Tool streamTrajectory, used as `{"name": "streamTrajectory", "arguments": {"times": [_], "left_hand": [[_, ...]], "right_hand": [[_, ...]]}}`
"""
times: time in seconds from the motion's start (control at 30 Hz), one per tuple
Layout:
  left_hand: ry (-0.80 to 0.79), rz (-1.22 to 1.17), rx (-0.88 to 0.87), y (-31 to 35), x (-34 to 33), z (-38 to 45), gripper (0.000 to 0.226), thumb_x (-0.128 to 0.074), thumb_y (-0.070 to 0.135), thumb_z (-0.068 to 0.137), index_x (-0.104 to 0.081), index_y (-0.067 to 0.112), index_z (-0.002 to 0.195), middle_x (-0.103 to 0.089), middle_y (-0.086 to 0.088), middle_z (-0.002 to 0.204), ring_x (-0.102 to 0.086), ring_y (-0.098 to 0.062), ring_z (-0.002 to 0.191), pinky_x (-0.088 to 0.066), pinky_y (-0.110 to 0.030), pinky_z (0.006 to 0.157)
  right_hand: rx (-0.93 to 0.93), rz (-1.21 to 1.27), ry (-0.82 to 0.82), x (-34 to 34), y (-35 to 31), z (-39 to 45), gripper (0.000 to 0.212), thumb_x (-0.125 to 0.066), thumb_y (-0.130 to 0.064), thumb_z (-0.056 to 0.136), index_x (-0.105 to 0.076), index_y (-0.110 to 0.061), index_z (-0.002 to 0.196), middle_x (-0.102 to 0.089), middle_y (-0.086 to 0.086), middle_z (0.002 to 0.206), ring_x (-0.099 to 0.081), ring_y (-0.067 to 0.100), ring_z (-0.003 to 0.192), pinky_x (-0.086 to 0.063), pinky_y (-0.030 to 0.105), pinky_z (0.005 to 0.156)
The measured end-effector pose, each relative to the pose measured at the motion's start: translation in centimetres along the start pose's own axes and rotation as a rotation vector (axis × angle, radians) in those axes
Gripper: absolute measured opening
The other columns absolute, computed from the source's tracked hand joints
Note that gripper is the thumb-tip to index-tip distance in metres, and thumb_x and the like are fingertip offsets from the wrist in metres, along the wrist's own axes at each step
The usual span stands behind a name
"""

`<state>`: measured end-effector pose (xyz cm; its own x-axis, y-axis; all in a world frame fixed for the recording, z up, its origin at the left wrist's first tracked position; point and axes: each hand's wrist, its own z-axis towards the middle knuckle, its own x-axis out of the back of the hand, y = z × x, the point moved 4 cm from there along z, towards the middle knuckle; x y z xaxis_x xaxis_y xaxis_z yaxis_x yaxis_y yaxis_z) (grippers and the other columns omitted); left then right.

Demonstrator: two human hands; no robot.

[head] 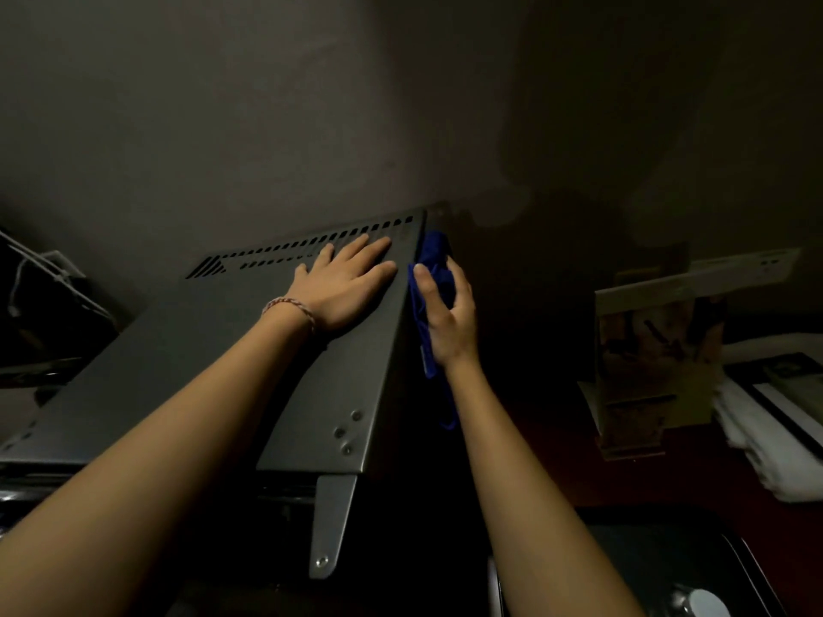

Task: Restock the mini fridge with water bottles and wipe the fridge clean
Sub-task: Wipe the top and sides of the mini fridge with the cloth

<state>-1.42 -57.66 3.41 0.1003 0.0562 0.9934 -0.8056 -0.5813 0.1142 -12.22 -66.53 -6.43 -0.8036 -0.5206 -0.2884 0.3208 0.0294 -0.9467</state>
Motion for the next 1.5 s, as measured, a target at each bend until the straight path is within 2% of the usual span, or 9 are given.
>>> {"name": "streamTrajectory", "arguments": {"times": [0.27, 0.43, 0.53, 0.67, 0.87, 1.03, 1.2, 1.37, 1.5], "left_hand": [[-0.001, -0.004, -0.008, -0.2, 0.1, 0.2, 0.056, -0.022, 0.065, 0.099, -0.015, 0.051, 0.153, -0.007, 0.016, 0.165, -0.001, -0.027, 0.153, -0.002, -0.062, 0.117], [-0.022, -0.043, -0.005, 0.0, 0.2, -0.1, 0.074, -0.016, 0.074, 0.082, -0.016, 0.051, 0.152, -0.008, 0.017, 0.165, -0.003, -0.025, 0.153, -0.003, -0.063, 0.118], [-0.014, -0.036, -0.011, -0.2, 0.0, 0.2, 0.077, -0.016, 0.077, 0.08, -0.017, 0.051, 0.152, -0.009, 0.016, 0.165, -0.005, -0.024, 0.153, -0.003, -0.062, 0.118], [-0.017, -0.013, -0.043, -1.2, -0.2, 1.2, 0.093, -0.009, 0.095, 0.068, -0.016, 0.053, 0.151, -0.011, 0.017, 0.164, -0.007, -0.02, 0.153, -0.008, -0.058, 0.12], [-0.024, -0.008, -0.059, -1.5, -0.5, 1.5, 0.107, -0.003, 0.102, 0.058, -0.012, 0.053, 0.151, -0.008, 0.017, 0.165, -0.003, -0.018, 0.153, -0.006, -0.057, 0.12], [-0.02, -0.018, -0.03, -0.9, -0.3, 1.2, 0.095, -0.007, 0.095, 0.068, -0.012, 0.052, 0.152, -0.005, 0.015, 0.165, -0.001, -0.022, 0.153, -0.001, -0.059, 0.12], [-0.021, 0.005, -0.005, -0.2, -0.3, 0.5, 0.071, -0.019, 0.076, 0.087, -0.012, 0.051, 0.153, -0.003, 0.015, 0.165, 0.0, -0.026, 0.153, 0.0, -0.061, 0.119], [-0.018, 0.011, 0.002, 0.0, -0.1, 0.2, 0.057, -0.022, 0.065, 0.1, -0.011, 0.05, 0.153, -0.002, 0.016, 0.165, 0.001, -0.027, 0.153, 0.0, -0.06, 0.117], [-0.022, 0.016, -0.005, -0.1, -0.1, 0.1, 0.059, -0.021, 0.068, 0.098, -0.011, 0.051, 0.153, -0.003, 0.015, 0.165, 0.001, -0.026, 0.153, -0.001, -0.06, 0.119]], "right_hand": [[-0.086, 0.003, 0.033, 1.7, 4.4, -2.1, 0.069, -0.059, -0.051, 0.094, -0.033, -0.03, 0.154, -0.033, -0.006, 0.159, -0.03, 0.011, 0.145, -0.025, 0.033, 0.12], [-0.219, 0.013, 0.075, 3.4, 7.7, -8.5, 0.061, -0.06, -0.049, 0.093, -0.041, -0.03, 0.148, -0.041, -0.006, 0.146, -0.038, 0.016, 0.14, -0.03, 0.024, 0.107], [-0.2, 0.02, 0.091, 3.5, 7.5, -12.6, 0.06, -0.063, -0.065, 0.084, -0.044, -0.042, 0.136, -0.042, -0.013, 0.141, -0.041, 0.013, 0.138, -0.034, 0.031, 0.114], [-0.149, -0.01, 0.074, 2.7, 5.0, -14.9, 0.089, -0.055, -0.084, 0.068, -0.046, -0.039, 0.144, -0.036, -0.006, 0.153, -0.036, 0.011, 0.142, -0.032, 0.041, 0.118], [-0.059, -0.001, 0.042, 1.8, 2.5, -14.0, 0.084, -0.055, -0.079, 0.073, -0.047, -0.036, 0.145, -0.035, -0.006, 0.155, -0.034, 0.009, 0.143, -0.032, 0.039, 0.118], [-0.045, -0.01, 0.074, 1.6, 2.5, -11.1, 0.084, -0.056, -0.075, 0.073, -0.052, -0.028, 0.142, -0.043, -0.002, 0.15, -0.04, 0.011, 0.139, -0.033, 0.036, 0.117], [-0.092, -0.017, 0.092, 1.1, 2.6, -5.5, 0.065, -0.065, -0.055, 0.088, -0.05, -0.025, 0.144, -0.044, 0.003, 0.149, -0.042, 0.016, 0.138, -0.033, 0.034, 0.116], [-0.232, -0.002, 0.053, 1.3, 4.4, 0.2, 0.071, -0.059, -0.06, 0.09, -0.042, -0.025, 0.149, -0.038, 0.005, 0.154, -0.039, 0.024, 0.141, -0.033, 0.036, 0.112], [-0.33, 0.009, 0.071, 2.5, 7.8, -1.2, 0.072, -0.058, -0.06, 0.091, -0.038, -0.025, 0.152, -0.037, 0.005, 0.156, -0.038, 0.026, 0.141, -0.033, 0.038, 0.111]]}}
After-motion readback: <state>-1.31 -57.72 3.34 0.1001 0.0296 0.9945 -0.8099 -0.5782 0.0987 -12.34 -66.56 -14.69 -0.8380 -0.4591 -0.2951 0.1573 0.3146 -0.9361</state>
